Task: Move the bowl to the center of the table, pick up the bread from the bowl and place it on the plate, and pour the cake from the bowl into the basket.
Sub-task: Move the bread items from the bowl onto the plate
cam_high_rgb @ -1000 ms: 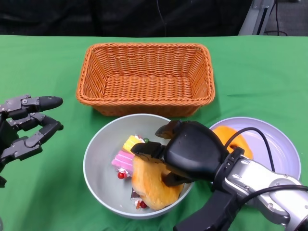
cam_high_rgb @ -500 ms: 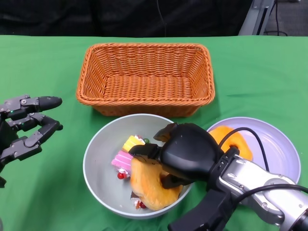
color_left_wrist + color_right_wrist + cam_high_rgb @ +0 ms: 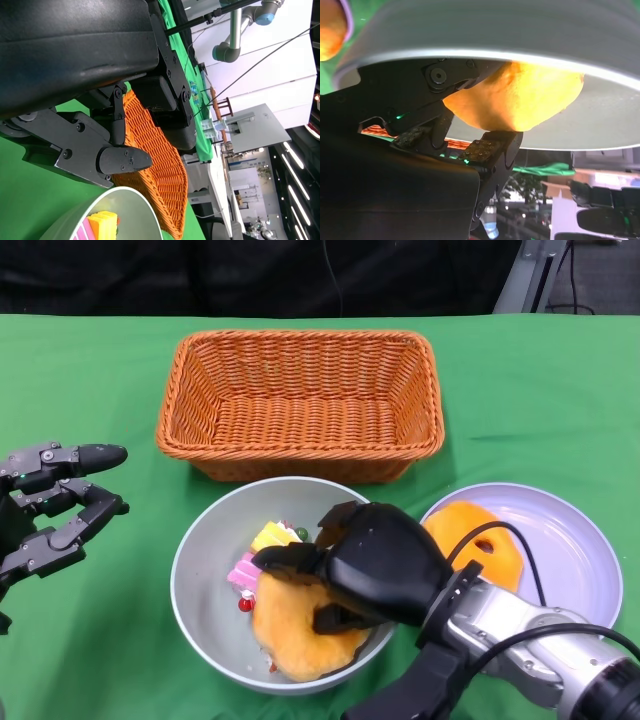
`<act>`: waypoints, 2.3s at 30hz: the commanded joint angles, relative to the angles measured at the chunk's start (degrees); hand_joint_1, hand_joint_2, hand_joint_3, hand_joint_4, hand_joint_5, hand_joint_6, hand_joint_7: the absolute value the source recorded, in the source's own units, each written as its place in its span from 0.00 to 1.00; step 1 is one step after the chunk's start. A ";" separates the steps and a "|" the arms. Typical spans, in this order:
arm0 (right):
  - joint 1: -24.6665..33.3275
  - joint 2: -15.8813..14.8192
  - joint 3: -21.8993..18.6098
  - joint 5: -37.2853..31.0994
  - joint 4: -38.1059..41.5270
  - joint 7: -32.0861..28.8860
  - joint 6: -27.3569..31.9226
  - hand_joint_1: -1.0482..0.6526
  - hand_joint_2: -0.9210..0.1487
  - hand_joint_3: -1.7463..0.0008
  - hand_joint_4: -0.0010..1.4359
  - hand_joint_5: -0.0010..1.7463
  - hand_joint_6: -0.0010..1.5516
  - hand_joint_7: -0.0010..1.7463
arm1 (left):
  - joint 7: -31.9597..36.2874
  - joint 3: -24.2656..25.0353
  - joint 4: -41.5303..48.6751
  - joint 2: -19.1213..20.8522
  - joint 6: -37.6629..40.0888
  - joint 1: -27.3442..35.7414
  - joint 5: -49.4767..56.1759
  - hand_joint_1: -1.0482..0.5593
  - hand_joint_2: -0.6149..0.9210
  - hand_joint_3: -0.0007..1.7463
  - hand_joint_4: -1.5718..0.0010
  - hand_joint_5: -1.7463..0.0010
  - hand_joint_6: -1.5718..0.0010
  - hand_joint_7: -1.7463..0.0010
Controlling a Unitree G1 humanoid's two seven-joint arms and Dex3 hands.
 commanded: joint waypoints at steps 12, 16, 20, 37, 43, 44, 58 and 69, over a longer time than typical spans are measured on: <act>-3.74 0.70 1.73 3.88 8.53 -3.96 -5.65 0.44 0.06 1.00 0.57 0.54 0.68 0.13 | 0.74 0.33 -0.04 0.93 -1.16 0.90 0.38 0.60 0.89 0.27 0.54 0.36 0.37 0.90; -4.04 1.09 1.27 5.40 9.43 -4.36 -6.11 0.43 0.06 1.00 0.58 0.57 0.70 0.11 | 1.04 0.25 -0.56 0.77 -0.80 1.12 0.39 0.61 0.91 0.27 0.54 0.36 0.37 0.90; -4.19 1.10 1.44 5.72 9.71 -4.73 -6.17 0.43 0.05 1.00 0.58 0.57 0.71 0.09 | 1.10 0.23 -0.51 0.75 -0.90 1.11 0.39 0.61 0.91 0.26 0.54 0.36 0.37 0.91; -4.51 -0.05 -5.86 15.68 8.48 -1.34 -14.93 0.44 0.05 1.00 0.44 0.91 0.53 0.48 | 1.42 0.08 -0.40 1.05 -0.35 1.03 0.77 0.60 0.96 0.18 0.55 0.35 0.37 0.91; -4.07 -0.31 -6.49 15.71 7.13 -1.08 -14.87 0.45 0.02 1.00 0.46 0.88 0.52 0.49 | 1.37 0.08 -0.14 1.10 -0.65 0.93 0.84 0.60 0.97 0.16 0.54 0.35 0.36 0.92; -4.05 -0.31 -6.52 15.70 7.09 -1.04 -14.87 0.45 0.02 1.00 0.46 0.87 0.52 0.49 | 1.37 0.08 -0.14 1.10 -0.65 0.93 0.84 0.60 0.97 0.16 0.54 0.35 0.36 0.92; -1.49 -1.87 -10.75 19.19 0.40 2.67 -16.00 0.48 0.00 0.99 0.45 0.95 0.42 0.70 | 1.08 0.13 -0.30 1.08 0.21 0.72 0.45 0.60 1.00 0.11 0.55 0.34 0.36 0.92; 3.66 -3.93 -16.91 24.91 -10.56 9.46 -13.30 0.51 0.02 1.00 0.49 0.98 0.44 0.73 | 0.37 0.25 -0.12 0.95 0.71 0.35 -0.14 0.59 1.00 0.10 0.55 0.35 0.36 0.92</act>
